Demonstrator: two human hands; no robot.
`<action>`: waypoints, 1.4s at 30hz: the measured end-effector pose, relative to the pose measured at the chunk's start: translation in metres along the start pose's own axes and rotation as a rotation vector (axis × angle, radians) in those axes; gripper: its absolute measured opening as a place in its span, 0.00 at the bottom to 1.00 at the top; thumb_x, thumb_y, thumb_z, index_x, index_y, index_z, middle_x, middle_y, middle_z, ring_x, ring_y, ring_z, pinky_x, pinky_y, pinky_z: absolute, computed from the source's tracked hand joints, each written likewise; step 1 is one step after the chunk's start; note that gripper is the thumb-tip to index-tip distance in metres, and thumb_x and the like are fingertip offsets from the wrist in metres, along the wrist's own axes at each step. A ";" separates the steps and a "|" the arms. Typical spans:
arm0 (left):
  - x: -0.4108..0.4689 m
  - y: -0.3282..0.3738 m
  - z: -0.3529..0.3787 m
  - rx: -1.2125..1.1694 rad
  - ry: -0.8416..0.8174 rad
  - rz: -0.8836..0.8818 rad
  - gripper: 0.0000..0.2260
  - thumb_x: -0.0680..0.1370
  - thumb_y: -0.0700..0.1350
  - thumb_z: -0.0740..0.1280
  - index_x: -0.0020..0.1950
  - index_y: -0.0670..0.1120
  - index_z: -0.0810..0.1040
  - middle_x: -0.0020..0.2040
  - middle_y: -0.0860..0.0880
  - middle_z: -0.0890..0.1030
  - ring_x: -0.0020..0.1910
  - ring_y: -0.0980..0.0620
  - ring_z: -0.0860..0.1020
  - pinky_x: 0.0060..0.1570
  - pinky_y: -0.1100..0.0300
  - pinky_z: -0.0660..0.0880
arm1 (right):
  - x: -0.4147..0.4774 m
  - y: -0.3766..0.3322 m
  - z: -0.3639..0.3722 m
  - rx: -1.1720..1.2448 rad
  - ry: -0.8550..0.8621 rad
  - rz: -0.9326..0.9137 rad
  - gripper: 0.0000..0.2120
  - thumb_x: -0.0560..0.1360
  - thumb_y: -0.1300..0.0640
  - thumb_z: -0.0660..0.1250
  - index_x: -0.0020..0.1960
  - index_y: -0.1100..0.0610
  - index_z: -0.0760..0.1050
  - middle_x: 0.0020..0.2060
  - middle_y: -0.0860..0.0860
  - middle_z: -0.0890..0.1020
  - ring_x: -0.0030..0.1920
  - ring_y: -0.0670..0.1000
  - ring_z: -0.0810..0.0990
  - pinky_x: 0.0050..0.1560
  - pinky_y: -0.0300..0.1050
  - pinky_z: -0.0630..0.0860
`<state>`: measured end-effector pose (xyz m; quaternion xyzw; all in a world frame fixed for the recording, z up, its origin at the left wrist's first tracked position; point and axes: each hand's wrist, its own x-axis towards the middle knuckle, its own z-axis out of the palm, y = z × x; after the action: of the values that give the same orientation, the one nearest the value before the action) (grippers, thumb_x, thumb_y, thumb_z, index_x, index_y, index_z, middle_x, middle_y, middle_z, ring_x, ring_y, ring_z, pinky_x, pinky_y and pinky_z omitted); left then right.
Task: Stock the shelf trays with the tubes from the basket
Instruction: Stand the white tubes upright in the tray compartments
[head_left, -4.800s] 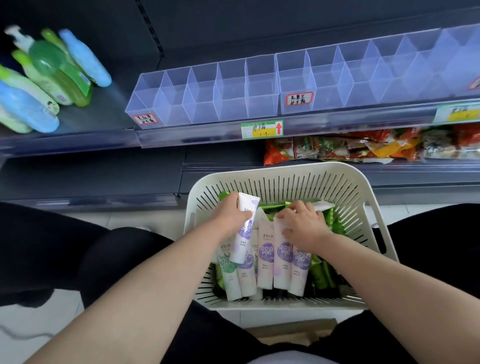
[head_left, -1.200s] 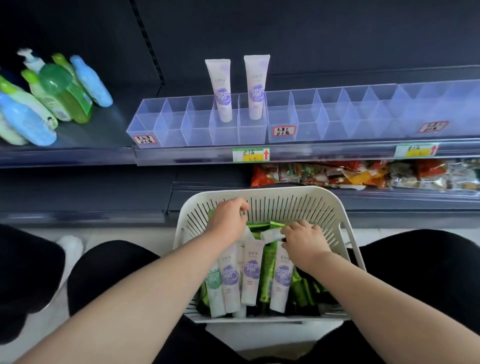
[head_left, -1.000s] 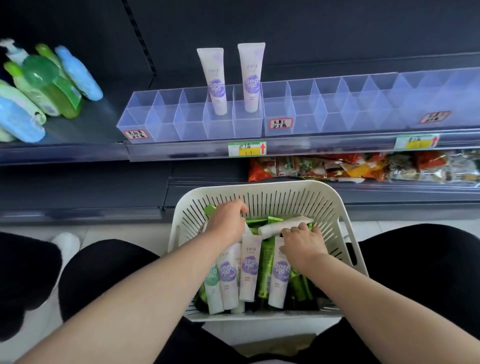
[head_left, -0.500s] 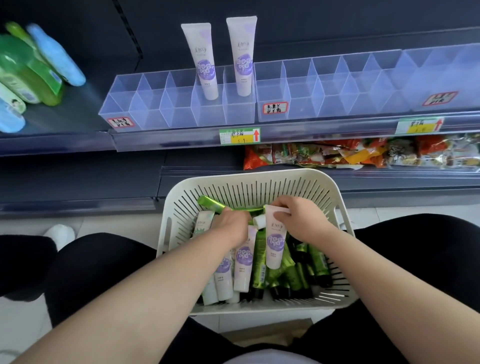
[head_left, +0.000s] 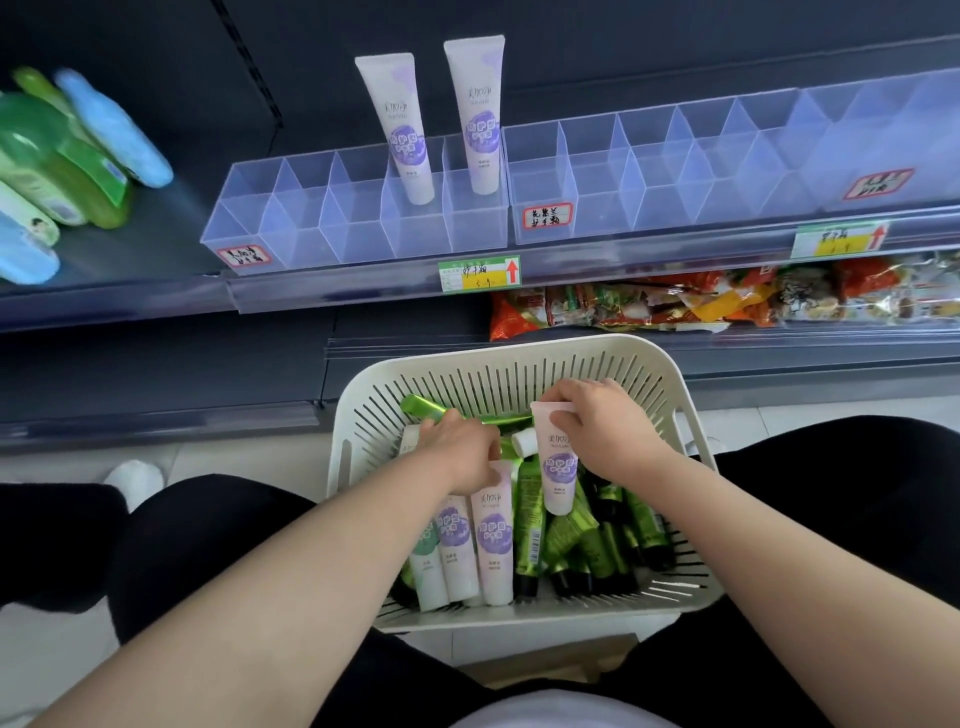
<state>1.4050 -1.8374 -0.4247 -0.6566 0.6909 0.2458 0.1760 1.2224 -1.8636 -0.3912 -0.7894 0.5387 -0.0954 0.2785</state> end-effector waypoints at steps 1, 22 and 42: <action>-0.002 -0.003 -0.002 -0.051 -0.028 -0.007 0.08 0.75 0.55 0.68 0.50 0.56 0.73 0.50 0.53 0.76 0.54 0.49 0.71 0.53 0.51 0.66 | -0.001 -0.002 0.000 -0.011 -0.005 0.003 0.11 0.78 0.60 0.59 0.58 0.51 0.75 0.54 0.49 0.80 0.53 0.54 0.70 0.51 0.47 0.69; -0.109 -0.068 -0.162 -0.551 0.958 -0.098 0.07 0.80 0.42 0.62 0.54 0.48 0.78 0.48 0.50 0.79 0.45 0.51 0.75 0.37 0.58 0.67 | 0.041 -0.142 -0.097 0.011 0.441 -0.258 0.11 0.77 0.59 0.60 0.56 0.51 0.77 0.48 0.51 0.80 0.52 0.52 0.72 0.41 0.47 0.71; -0.054 -0.166 -0.279 -0.610 1.331 -0.273 0.10 0.78 0.36 0.57 0.54 0.44 0.76 0.48 0.45 0.76 0.45 0.46 0.73 0.39 0.53 0.68 | 0.213 -0.243 -0.125 -0.215 0.670 -0.382 0.09 0.76 0.60 0.61 0.55 0.54 0.75 0.47 0.52 0.79 0.48 0.55 0.73 0.41 0.46 0.61</action>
<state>1.5964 -1.9556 -0.1840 -0.7664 0.4649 -0.0471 -0.4407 1.4453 -2.0345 -0.1880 -0.8252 0.4500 -0.3407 -0.0198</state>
